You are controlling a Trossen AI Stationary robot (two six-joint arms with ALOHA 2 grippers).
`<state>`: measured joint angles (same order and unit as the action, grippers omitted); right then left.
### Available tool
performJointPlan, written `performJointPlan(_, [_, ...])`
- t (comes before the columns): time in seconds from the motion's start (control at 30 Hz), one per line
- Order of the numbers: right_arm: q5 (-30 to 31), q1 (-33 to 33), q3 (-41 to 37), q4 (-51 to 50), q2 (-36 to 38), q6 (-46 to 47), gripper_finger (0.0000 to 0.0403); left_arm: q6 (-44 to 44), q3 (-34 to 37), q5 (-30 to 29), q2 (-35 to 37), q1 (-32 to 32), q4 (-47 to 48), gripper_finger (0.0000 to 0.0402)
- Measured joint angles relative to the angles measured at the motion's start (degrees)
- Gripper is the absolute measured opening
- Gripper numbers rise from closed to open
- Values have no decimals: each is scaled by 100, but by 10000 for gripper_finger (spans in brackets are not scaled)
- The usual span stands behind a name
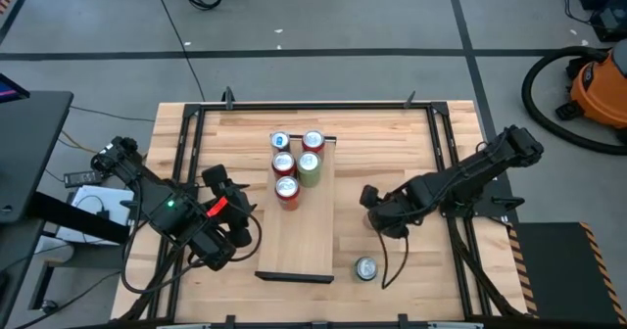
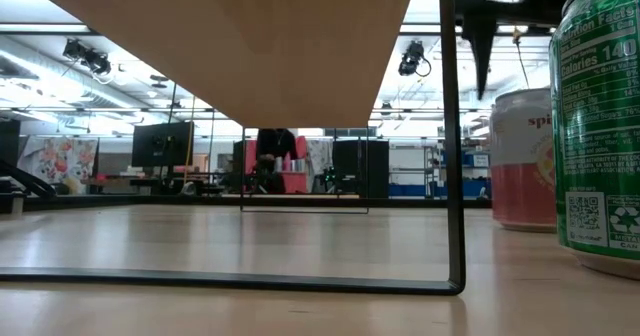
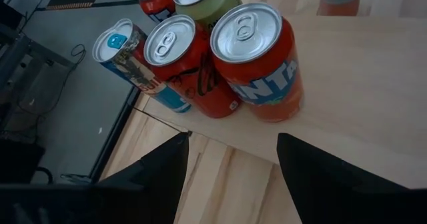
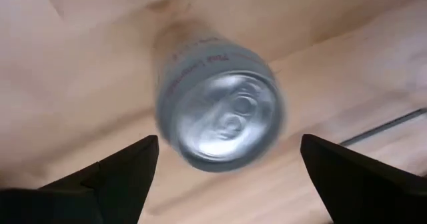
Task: Place canned beverage on shelf
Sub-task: Put the white soda can on the shelf
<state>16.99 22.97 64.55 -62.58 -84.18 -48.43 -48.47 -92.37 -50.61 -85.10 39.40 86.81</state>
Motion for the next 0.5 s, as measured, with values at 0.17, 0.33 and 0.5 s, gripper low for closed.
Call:
performJointPlan(0.17, [471, 161, -2, 45, 0, -1347, 378, -1, 1, 115, 0, 0, -14, 240])
performJointPlan(0.33, [400, 216, -53, 85, -2, -1959, 378, -27, 1, 146, 0, 0, -14, 240])
performJointPlan(0.5, [143, 213, -200, 392, -4, -2096, 378, -44, 2, 144, 0, 0, -14, 240])
